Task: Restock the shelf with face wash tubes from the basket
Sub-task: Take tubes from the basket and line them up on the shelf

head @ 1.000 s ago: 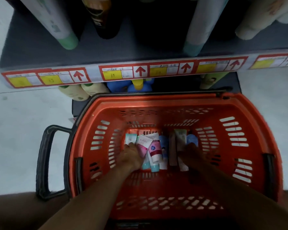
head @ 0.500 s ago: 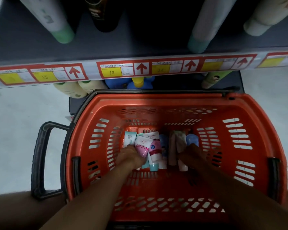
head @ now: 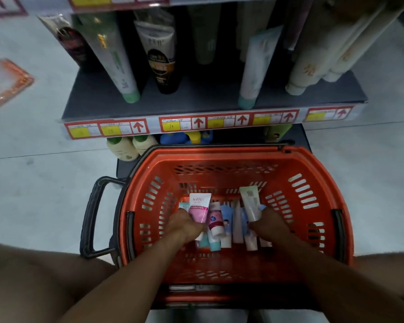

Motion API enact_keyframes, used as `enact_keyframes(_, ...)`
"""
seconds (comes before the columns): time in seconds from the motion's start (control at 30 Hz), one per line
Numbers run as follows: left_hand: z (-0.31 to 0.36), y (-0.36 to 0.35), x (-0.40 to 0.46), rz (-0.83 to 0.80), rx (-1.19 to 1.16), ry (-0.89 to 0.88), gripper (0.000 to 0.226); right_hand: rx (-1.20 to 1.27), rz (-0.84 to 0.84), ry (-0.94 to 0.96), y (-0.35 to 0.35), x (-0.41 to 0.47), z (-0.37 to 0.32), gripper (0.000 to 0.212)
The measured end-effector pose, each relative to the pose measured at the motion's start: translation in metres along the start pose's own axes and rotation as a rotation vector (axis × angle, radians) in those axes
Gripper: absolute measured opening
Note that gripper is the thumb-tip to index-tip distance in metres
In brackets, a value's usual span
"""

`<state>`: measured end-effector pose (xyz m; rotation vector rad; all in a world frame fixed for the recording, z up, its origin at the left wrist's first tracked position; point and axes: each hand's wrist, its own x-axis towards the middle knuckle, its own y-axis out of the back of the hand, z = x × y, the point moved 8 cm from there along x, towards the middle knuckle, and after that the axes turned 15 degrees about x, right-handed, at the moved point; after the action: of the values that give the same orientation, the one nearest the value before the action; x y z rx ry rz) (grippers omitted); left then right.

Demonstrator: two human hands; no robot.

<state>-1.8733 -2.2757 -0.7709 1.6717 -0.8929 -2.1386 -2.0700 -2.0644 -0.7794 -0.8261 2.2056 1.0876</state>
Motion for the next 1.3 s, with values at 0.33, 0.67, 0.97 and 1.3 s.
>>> enact_keyframes(0.33,0.022,0.058,-0.072,0.262,-0.167,-0.146,0.066,0.057,0.224,0.199,0.047,-0.075,-0.052,0.055)
enact_keyframes(0.67,0.043,0.120,-0.146,0.438,-0.230,-0.225,0.058,0.094,0.338,0.466,0.079,-0.144,-0.127,0.042)
enact_keyframes(0.97,0.060,0.188,-0.216,0.759,-0.317,-0.369,0.063,0.187,0.477,0.652,0.124,-0.198,-0.175,0.040)
enact_keyframes(1.3,0.081,0.261,-0.283,0.974,-0.438,-0.441,0.059,0.257,0.573,0.919,0.162,-0.245,-0.255,0.044)
